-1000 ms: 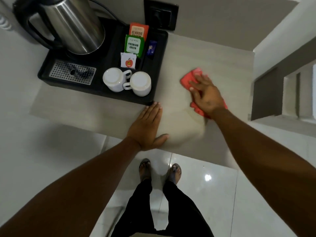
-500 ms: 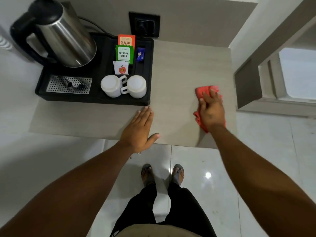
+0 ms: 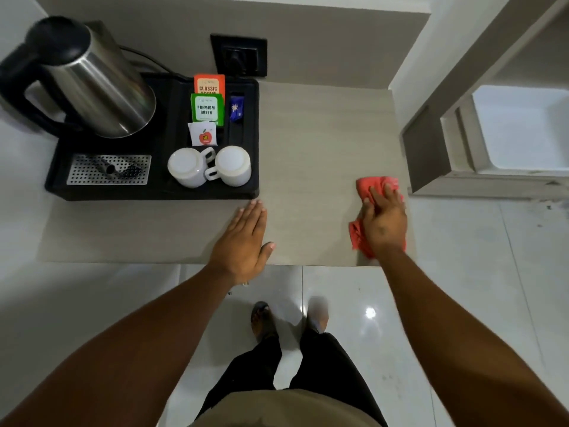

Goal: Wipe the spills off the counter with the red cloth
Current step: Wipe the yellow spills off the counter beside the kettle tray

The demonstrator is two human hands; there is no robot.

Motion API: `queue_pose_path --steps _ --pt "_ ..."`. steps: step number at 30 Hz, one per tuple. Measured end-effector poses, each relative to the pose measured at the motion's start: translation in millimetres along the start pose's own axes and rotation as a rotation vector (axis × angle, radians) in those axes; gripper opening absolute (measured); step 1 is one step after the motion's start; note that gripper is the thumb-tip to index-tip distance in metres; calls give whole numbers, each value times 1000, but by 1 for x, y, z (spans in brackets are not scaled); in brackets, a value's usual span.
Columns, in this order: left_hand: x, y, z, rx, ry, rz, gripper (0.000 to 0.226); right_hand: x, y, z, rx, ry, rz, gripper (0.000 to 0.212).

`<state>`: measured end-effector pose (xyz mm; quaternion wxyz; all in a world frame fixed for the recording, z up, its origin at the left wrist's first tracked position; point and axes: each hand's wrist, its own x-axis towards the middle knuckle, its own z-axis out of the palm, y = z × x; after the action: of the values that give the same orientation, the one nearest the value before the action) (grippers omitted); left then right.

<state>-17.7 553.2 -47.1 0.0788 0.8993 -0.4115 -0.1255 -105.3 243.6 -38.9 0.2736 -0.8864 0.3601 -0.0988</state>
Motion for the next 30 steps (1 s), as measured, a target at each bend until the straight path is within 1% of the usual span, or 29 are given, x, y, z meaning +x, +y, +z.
queue_pose_path --steps 2,4,5,7,9,10,11,14,15,19,22,24,26,28,30 --pt "0 0 1 6 -15 -7 77 4 -35 18 24 25 72 45" --pt "1 -1 1 -4 -15 -4 77 -11 -67 37 34 -11 16 47" --pt "2 -1 1 -9 -12 -1 77 -25 -78 45 30 -51 -49 46" --pt "2 -1 1 -15 -5 1 78 -59 -84 51 10 -149 -258 43" --pt "1 -2 2 -13 12 3 79 -80 -63 44 -9 -220 -437 39" --pt "2 -1 3 -12 21 0 80 -83 -44 35 -27 -233 -466 38" --pt "2 -1 4 -16 32 -7 80 -82 -24 24 -47 -227 -441 37" --pt "7 9 6 -58 49 -50 81 -58 28 -15 -19 -123 -208 36" --pt "11 16 7 -62 51 -55 82 -47 38 -25 -1 -106 -160 35" --pt "52 71 12 -59 15 14 82 -6 45 -48 79 -75 -89 33" --pt "110 126 7 -73 -4 103 82 33 49 -76 169 46 -40 31" --pt "158 165 -4 -61 25 170 81 65 57 -104 224 118 -28 30" --pt "214 209 -18 -60 63 227 82 108 76 -137 225 187 -50 31" --pt "275 257 -32 -87 104 283 80 157 99 -171 202 230 -27 33" --pt "329 297 -42 -127 114 303 79 203 121 -190 171 222 15 36"
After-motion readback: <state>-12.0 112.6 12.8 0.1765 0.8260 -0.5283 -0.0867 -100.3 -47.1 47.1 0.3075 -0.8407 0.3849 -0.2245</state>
